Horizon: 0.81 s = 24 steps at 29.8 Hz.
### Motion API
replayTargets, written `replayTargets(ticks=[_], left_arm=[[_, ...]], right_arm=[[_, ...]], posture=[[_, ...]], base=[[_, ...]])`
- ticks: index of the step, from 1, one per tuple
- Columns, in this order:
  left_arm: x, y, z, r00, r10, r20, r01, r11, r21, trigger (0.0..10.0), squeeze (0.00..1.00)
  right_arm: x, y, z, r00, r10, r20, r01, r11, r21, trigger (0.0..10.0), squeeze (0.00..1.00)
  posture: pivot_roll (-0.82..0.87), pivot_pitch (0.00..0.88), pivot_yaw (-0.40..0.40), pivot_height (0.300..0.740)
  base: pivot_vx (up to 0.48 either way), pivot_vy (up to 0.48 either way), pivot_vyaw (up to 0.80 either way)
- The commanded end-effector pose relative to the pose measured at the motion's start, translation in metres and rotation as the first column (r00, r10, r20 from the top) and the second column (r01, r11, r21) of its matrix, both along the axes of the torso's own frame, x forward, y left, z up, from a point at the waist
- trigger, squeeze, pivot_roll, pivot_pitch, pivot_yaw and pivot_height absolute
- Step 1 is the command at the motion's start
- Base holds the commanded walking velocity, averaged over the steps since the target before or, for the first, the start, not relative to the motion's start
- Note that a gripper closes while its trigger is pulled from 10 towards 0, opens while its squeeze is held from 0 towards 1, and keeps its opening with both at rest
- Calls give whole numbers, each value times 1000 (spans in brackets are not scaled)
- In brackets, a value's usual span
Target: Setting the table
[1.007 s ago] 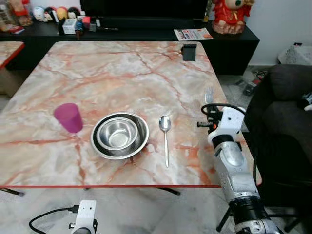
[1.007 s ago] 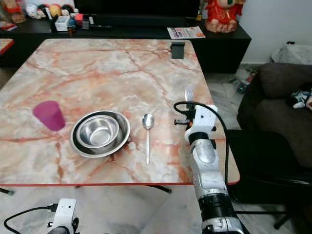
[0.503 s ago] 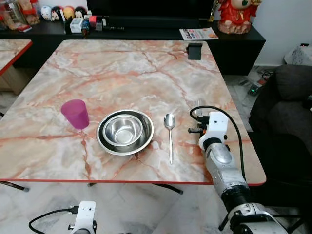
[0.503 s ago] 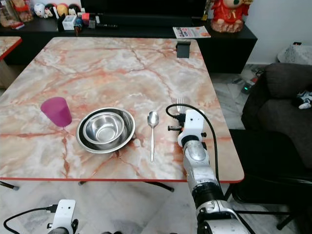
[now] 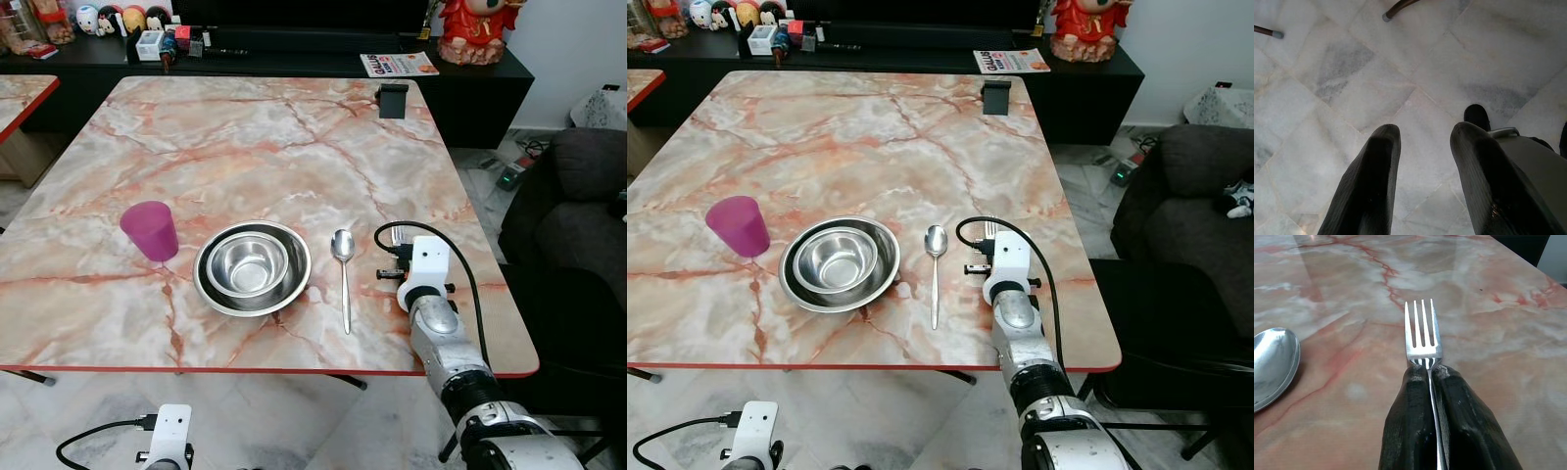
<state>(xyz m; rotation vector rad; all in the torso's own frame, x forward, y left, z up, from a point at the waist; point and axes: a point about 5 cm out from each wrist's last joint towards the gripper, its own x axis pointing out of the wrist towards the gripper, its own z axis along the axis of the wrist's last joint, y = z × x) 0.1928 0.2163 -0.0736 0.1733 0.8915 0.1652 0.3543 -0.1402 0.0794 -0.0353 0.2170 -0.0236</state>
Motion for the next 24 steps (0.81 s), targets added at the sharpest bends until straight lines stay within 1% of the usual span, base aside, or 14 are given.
replayTargets(ticks=[1,2,3,4,10,15,18,19,20,21,22,23,24], left_arm=[[-8,2,-4,999,6,-35,-6,1000,-5,10000,0],[-8,2,-4,999,6,-35,-6,1000,-5,10000,0],[-8,1,-4,999,5,-36,-5,1000,-6,10000,0],[-8,1,-4,999,5,-38,-6,1000,-7,10000,0],[-9,2,-5,999,7,-40,-7,1000,-6,10000,0],[-9,1,-5,999,9,-39,-9,1000,-7,10000,0],[-8,0,-5,999,7,-38,-7,1000,-8,10000,0],[-8,0,-5,999,7,-37,-7,1000,-8,10000,0],[-8,0,-4,999,7,-36,-7,1000,-8,10000,0],[-8,0,-4,999,7,-36,-8,1000,-9,10000,0],[-8,0,-4,999,7,-35,-8,1000,-9,10000,0],[-8,0,-4,999,8,-34,-8,1000,-9,10000,0],[-8,0,-4,999,9,-33,-9,1000,-10,10000,0]], right_arm=[[-7,2,-15,998,-1,-65,0,1000,-10,10000,0],[-7,3,-14,998,0,-63,-1,1000,-7,10000,0],[-7,3,-14,998,2,-60,-3,1000,-5,10000,616],[-6,4,-12,999,2,-52,-2,1000,-2,10000,1000],[-4,3,-10,999,-6,-42,5,1000,-7,10000,1000],[-1,2,-3,1000,-24,-9,24,1000,-6,10000,1000],[0,2,2,999,-25,26,25,999,-20,10000,1000],[1,2,5,998,-26,52,29,999,-40,10000,1000],[2,1,10,996,-36,87,41,997,-62,10000,451],[2,0,15,991,-43,126,53,996,-73,10000,0],[3,-1,19,987,-48,151,60,995,-78,10000,0],[3,-2,25,979,-56,198,73,994,-79,10000,0],[3,-4,34,962,-72,265,96,992,-82,10000,0]], posture=[[-15,130,-11,740],[-15,130,-11,740],[-14,129,-12,740],[-14,131,-12,740],[-13,130,-13,740],[-16,130,-13,740],[-16,128,-14,740],[-16,128,-14,740],[-16,129,-14,740],[-16,129,-14,740],[-16,129,-14,740],[-16,128,-15,740],[-14,128,-15,740]], base=[[0,0,0],[0,0,0],[0,0,0],[0,0,0],[0,0,0],[0,0,0],[0,0,0],[0,0,0],[0,0,0],[0,0,0],[0,0,0],[0,0,0],[0,0,0]])
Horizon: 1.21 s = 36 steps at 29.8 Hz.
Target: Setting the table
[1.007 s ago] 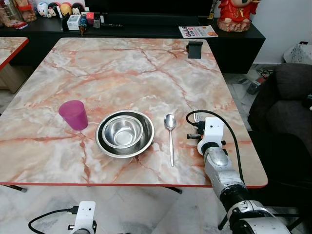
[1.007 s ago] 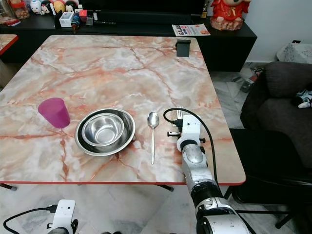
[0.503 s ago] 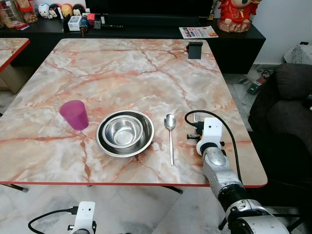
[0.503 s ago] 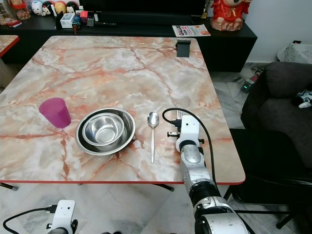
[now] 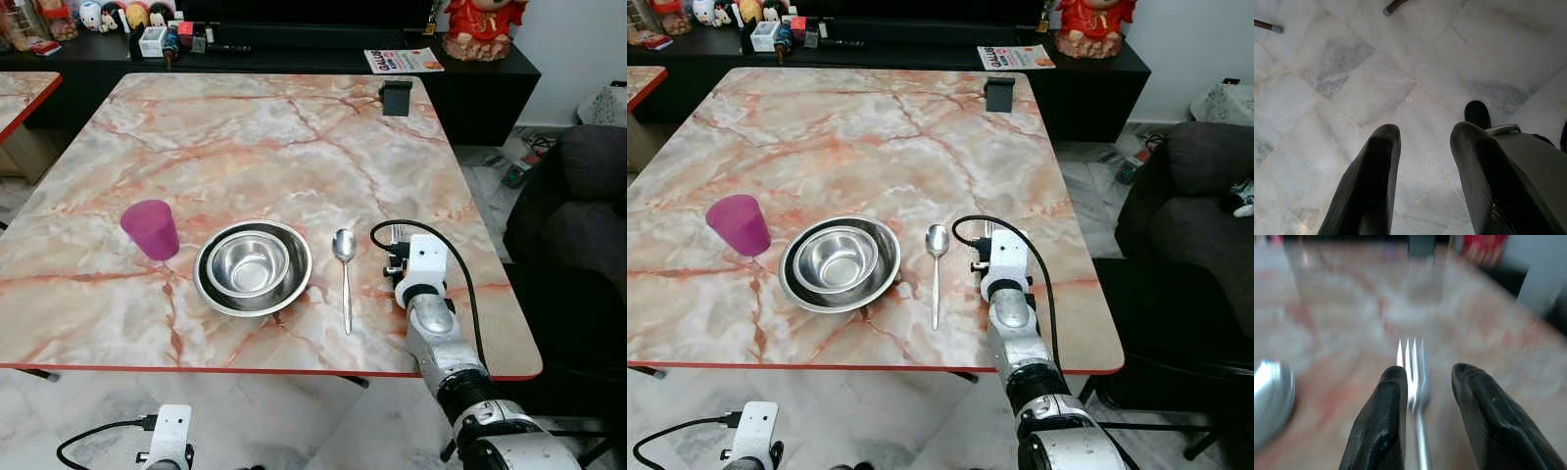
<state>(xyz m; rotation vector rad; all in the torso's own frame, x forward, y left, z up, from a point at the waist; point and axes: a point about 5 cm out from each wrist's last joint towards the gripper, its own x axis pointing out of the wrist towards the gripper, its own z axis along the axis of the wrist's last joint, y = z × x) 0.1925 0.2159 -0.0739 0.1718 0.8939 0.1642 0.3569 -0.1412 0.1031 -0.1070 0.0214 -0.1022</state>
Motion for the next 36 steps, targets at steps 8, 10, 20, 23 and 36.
replayTargets(ticks=[8,10,20,23,36], left_arm=[[-6,0,-3,1000,11,-12,-12,1000,-17,10000,0],[-5,0,-2,1000,10,-6,-10,1000,-15,10000,0],[-3,0,-2,999,33,-4,-33,999,-23,10000,0],[-2,0,-1,999,32,-4,-32,999,-21,10000,0],[-3,2,-1,1000,30,-5,-30,999,-15,10000,0]], right_arm=[[-7,-2,51,934,-27,355,56,996,-69,10000,0],[-11,0,57,916,-14,400,49,996,-76,10000,0],[-17,3,33,952,-16,305,-20,993,115,10000,0],[-15,8,44,937,23,348,-58,994,88,10000,0],[-13,10,58,920,38,391,-86,990,107,10000,0]], posture=[[-18,128,-14,740],[-22,126,-15,740],[-21,119,-15,740],[-25,114,-14,740],[-16,86,-17,740]], base=[[0,0,0],[0,0,0],[0,75,0],[0,334,0],[0,338,0]])
